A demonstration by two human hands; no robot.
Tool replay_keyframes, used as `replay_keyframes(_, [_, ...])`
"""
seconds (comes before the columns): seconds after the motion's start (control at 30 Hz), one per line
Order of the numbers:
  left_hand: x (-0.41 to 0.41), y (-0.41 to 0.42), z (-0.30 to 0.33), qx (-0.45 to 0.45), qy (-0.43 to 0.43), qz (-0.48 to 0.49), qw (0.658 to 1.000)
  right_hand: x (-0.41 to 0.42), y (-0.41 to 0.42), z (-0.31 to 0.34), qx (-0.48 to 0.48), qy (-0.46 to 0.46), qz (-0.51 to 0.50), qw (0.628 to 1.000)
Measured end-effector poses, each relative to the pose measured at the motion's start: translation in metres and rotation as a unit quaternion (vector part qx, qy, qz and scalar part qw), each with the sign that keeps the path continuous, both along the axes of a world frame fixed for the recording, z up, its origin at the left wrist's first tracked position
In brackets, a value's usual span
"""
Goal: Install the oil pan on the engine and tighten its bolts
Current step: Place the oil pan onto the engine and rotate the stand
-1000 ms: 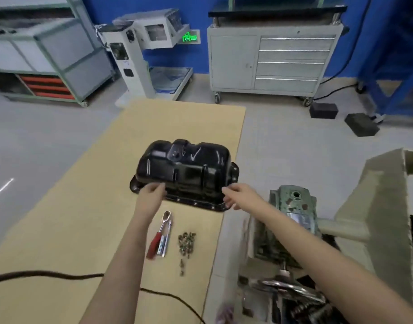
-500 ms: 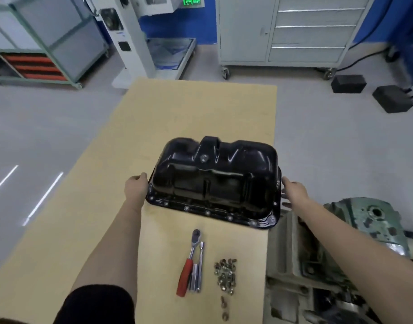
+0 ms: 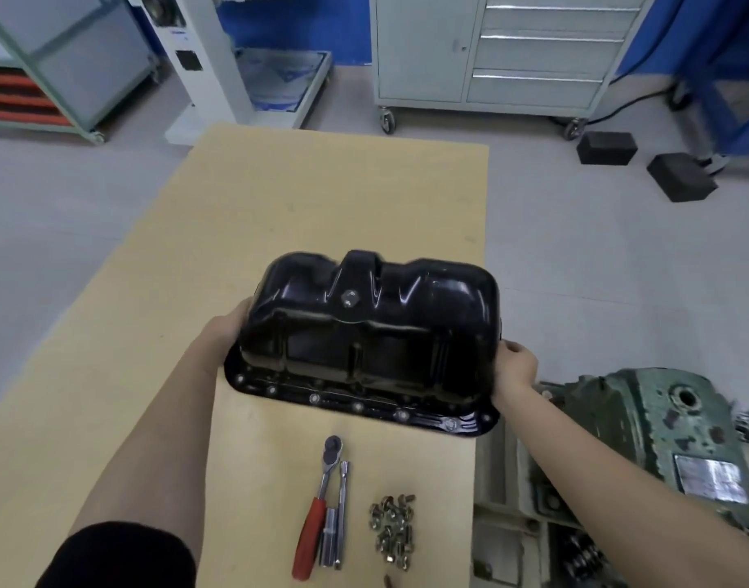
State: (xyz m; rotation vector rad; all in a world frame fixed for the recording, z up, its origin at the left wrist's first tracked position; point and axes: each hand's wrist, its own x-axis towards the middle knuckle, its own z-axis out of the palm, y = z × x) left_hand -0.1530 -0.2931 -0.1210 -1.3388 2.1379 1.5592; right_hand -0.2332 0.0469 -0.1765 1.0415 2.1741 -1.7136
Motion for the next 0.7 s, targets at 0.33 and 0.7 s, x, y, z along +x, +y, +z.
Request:
replay_keyframes(0.33, [0.000,0.036,0.031,0.000,-0.032,0.010,0.999,-0.017,0.008,0.028,0.027,0.013,0.115,0.993])
replay_keyframes(0.7, [-0.006,0.035,0.047,0.130,0.082,-0.046,0.987,-0.034,0.016,0.033,-0.034,-0.053,0.112,0.992])
